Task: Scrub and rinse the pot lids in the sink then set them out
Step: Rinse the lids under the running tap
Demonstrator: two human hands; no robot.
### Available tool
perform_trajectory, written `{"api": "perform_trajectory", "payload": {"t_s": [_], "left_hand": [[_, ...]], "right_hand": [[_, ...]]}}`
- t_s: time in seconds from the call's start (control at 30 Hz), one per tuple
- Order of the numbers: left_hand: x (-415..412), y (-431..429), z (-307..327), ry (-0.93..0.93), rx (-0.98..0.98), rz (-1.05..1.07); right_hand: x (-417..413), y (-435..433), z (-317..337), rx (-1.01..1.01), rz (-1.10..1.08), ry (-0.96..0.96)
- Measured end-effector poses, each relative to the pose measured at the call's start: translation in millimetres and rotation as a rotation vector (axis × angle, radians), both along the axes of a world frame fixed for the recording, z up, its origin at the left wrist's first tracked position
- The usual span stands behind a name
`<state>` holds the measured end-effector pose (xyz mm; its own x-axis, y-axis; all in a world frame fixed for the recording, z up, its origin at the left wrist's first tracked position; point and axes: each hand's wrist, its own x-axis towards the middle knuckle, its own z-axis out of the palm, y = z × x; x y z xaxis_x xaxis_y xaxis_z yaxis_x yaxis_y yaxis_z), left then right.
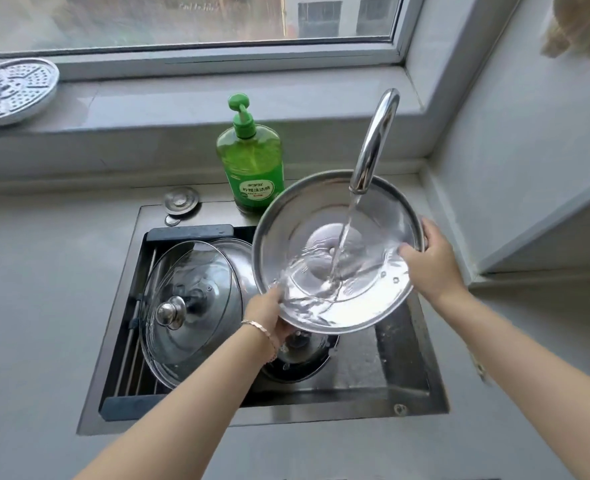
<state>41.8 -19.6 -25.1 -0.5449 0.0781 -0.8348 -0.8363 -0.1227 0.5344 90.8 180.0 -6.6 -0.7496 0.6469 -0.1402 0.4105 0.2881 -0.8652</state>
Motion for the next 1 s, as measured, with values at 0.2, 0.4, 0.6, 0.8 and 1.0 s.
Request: {"api": "perform_trajectory", "payload": {"t_s": [0.2, 0.4, 0.6, 0.8, 1.0], "left_hand": [[10.0, -2.0, 1.5, 0.051, -0.092, -0.122], [9.3, 5.6, 29.7, 0.004, -0.079, -0.239], [-2.4, -7.8, 58.2, 0.132, -0.033, -0.435], [-7.8, -43.7, 42.3, 0.481, -0.239, -0.316], [-19.9, -94.1, 39.0, 0.738, -0.416, -0.241]], "right_hand": [[19.0, 4.7, -8.7, 0.449, 0.293, -0.534], [37.8, -61.8, 15.4, 0.419, 0.980, -0.409], [21.0, -75.8, 34.0, 0.532, 0.671, -0.109], [-11.5, -93.0, 87.4, 0.044, 0.523, 0.023], [-56.7, -123.4, 117.5, 0.033, 0.364, 0.168]]}}
